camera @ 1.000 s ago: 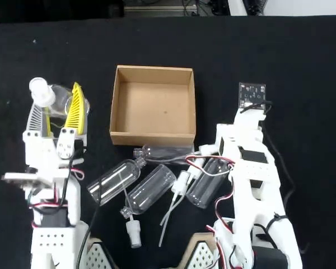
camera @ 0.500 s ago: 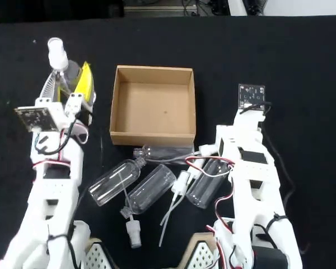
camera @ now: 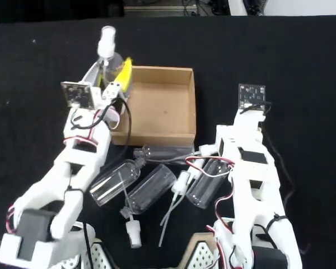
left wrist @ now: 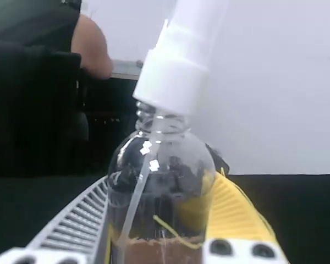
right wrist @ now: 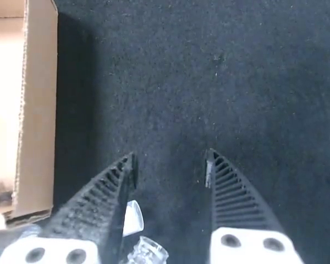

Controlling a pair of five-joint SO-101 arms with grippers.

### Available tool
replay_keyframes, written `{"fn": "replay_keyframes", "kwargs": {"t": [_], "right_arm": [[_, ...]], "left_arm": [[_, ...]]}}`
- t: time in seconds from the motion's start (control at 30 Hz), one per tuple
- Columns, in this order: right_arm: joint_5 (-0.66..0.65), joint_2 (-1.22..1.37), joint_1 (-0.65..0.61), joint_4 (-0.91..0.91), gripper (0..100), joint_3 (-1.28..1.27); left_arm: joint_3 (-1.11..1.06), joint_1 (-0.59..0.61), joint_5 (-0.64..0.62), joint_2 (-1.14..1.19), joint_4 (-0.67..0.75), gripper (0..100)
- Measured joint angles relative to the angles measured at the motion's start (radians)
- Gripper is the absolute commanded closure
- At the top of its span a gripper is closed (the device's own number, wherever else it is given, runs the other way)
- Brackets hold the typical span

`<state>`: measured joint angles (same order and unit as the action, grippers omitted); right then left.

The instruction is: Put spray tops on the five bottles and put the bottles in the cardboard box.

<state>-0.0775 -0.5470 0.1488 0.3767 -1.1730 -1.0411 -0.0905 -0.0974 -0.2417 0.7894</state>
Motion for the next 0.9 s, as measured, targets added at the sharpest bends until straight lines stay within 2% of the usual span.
{"fn": "replay_keyframes", "kwargs": {"t": [0.13, 0.37, 0.6, 0.9], "right_arm": [[0.0, 0.0, 0.0, 0.0, 82.5, 0.0], [0.0, 0.0, 0.0, 0.0, 82.5, 0.0], [0.0, 0.0, 0.0, 0.0, 82.5, 0.0], [0.0, 0.0, 0.0, 0.0, 82.5, 0.0]], "left_arm": [[0.041, -0.018, 0.0, 0.075, 0.014, 93], [0.055, -0.014, -0.081, 0.103, 0.014, 93], [0.035, 0.032, -0.091, 0.153, 0.014, 93], [-0.025, 0.032, -0.095, 0.196, 0.025, 93]]}}
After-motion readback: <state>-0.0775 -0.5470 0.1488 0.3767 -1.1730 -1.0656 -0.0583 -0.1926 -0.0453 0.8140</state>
